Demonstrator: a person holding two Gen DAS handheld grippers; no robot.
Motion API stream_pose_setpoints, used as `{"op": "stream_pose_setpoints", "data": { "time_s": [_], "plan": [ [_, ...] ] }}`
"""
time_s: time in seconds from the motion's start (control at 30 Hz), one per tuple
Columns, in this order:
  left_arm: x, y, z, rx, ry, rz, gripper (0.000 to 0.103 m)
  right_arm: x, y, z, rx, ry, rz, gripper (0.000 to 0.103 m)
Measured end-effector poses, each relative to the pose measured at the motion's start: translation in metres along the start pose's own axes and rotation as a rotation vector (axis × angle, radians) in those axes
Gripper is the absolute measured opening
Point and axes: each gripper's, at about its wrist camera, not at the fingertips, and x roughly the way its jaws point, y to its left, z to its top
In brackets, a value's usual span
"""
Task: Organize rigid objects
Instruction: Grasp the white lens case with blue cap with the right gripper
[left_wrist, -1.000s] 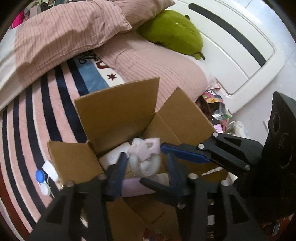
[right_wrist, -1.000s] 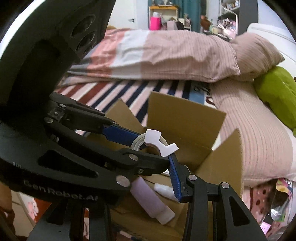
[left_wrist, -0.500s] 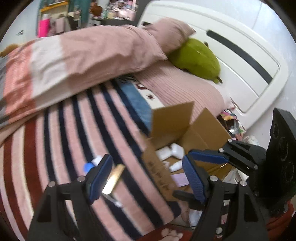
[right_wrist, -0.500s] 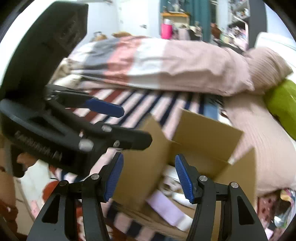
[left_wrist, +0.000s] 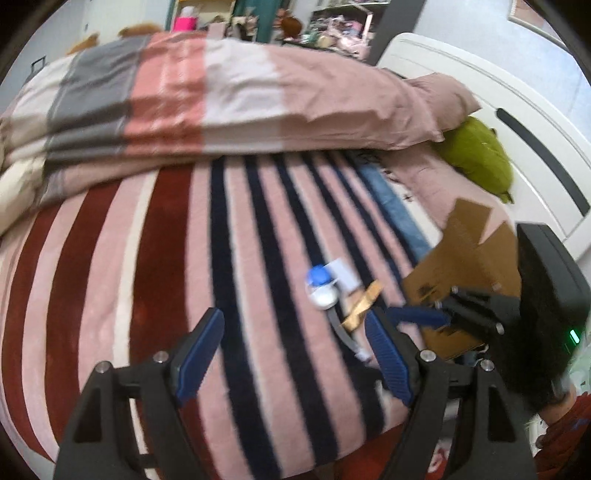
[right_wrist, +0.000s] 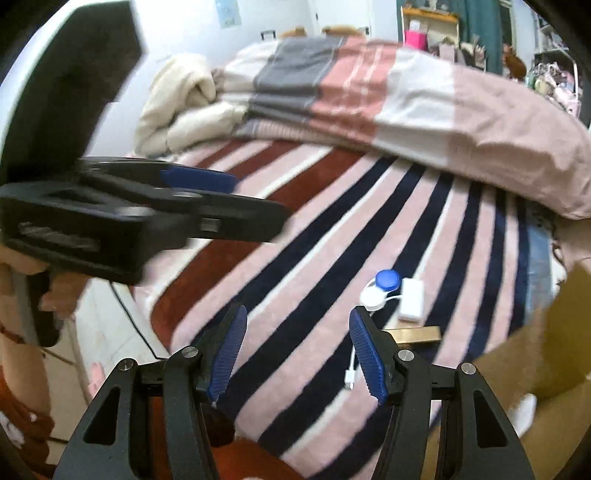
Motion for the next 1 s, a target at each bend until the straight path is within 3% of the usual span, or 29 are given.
{"op": "stream_pose_setpoints", "data": {
  "time_s": [0.3,0.57,0.6,0.7,0.8,1.0],
  "plan": [
    [0.021,0.037,-0.031,-0.057,0.031,0.019,0.076,0.093,-0.043,-0.002,0.011,0.037,-0.161,0.054],
    [0.028,0.044,-0.036,-0.071,0.042,0.002,0.076,0.124,-0.053,-0.003,0.016,0.09,-0.221,0.035],
    [0.028,0.044,-0.036,-0.073,0.042,0.0,0.076,0.124,-0.053,-0.003,0.019,0.085,-0.223,0.027],
    [0.027,0.044,-0.036,-0.075,0.04,-0.007,0.076,0.122,-0.052,-0.003,0.012,0.072,-0.233,0.026],
    [0.026,0.042,-0.035,-0.072,0.038,-0.009,0.076,0.119,-0.048,-0.005,0.016,0.073,-0.197,0.026],
    [0.022,0.041,-0.035,-0.07,0.039,0.0,0.076,0.107,-0.021,-0.017,-0.044,0.093,0.009,0.027]
  ]
}}
